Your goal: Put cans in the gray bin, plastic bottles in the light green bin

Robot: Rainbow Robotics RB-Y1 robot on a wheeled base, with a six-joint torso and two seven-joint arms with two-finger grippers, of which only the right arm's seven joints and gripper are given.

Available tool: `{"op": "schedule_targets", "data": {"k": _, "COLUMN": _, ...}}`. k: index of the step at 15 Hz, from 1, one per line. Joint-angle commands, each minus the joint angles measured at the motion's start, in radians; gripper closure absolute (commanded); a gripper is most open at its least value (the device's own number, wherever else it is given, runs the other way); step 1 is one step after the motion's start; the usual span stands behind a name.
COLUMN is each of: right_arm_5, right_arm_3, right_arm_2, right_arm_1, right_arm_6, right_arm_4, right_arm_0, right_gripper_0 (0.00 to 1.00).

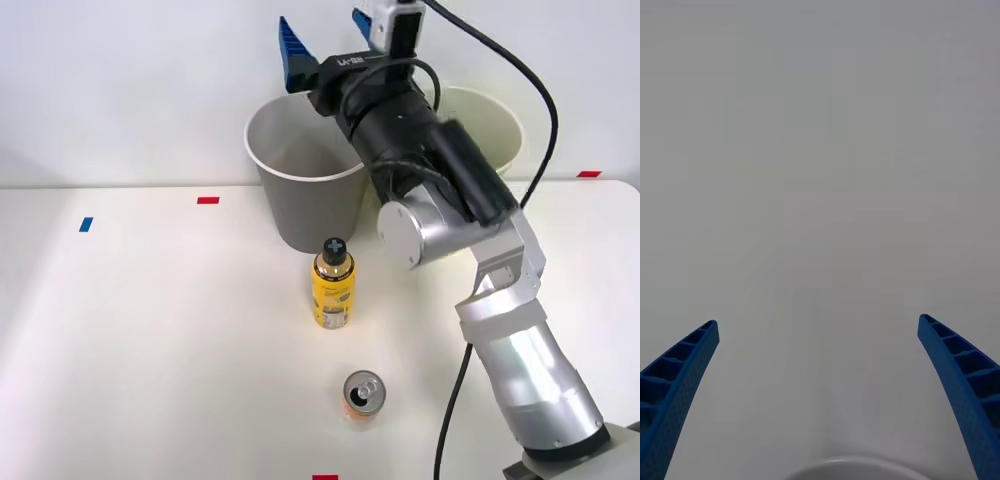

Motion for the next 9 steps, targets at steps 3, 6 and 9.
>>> {"op": "schedule_targets", "data": {"k": 3, "right_arm_5": -0.153, "right_arm_3": -0.256, "right_arm_2": 0.028, "right_arm_1": -0.076, "right_arm_6": 0.031, "right_arm_4": 0.026, "right_arm_0": 0.332, "right_gripper_0": 0.1}}
{"op": "schedule_targets", "data": {"k": 6, "right_arm_5": -0.153, "right_arm_3": -0.439, "right_arm_2": 0.027, "right_arm_1": -0.156, "right_arm_6": 0.037, "right_arm_4": 0.032, "right_arm_0": 0.547, "right_gripper_0": 0.1}}
{"op": "schedule_targets", "data": {"k": 9, "right_arm_5": -0.155, "right_arm_3": -0.604, "right_arm_2": -0.012, "right_arm_1": -0.229, "right_arm_6": 0.04, "right_arm_4": 0.034, "right_arm_0": 0.778, "right_gripper_0": 0.1}}
